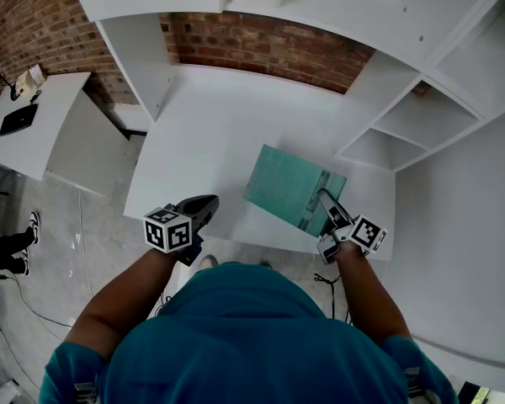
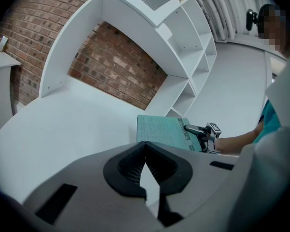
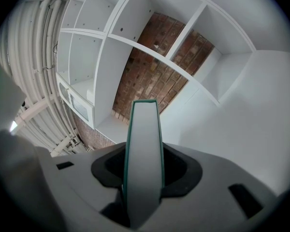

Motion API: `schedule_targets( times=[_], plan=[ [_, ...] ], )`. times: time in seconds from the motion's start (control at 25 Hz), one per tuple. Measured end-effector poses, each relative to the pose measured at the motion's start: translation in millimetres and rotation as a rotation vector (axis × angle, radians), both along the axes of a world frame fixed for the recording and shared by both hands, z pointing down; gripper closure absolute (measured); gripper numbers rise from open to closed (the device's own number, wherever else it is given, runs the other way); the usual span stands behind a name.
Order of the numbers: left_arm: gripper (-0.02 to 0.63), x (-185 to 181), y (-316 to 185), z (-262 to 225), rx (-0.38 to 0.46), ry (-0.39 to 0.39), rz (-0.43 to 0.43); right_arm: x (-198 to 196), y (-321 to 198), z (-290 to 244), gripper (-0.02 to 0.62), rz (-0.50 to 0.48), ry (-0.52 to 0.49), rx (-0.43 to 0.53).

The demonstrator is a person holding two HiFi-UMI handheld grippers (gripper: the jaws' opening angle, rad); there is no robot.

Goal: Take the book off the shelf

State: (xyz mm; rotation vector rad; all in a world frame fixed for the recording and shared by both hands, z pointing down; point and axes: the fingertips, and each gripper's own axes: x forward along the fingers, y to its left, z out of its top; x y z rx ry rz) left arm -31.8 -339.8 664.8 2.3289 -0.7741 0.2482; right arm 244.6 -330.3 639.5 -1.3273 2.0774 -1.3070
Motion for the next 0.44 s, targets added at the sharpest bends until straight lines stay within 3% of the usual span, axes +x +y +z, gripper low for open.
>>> schedule_targets(
  times=[0.44],
  plan=[
    [0.590, 1.2, -0.9, -0.1, -0.007, 0.001, -0.002, 0.9, -3.3, -3.3, 0.425, -0.007, 0.003, 0.004]
  ],
)
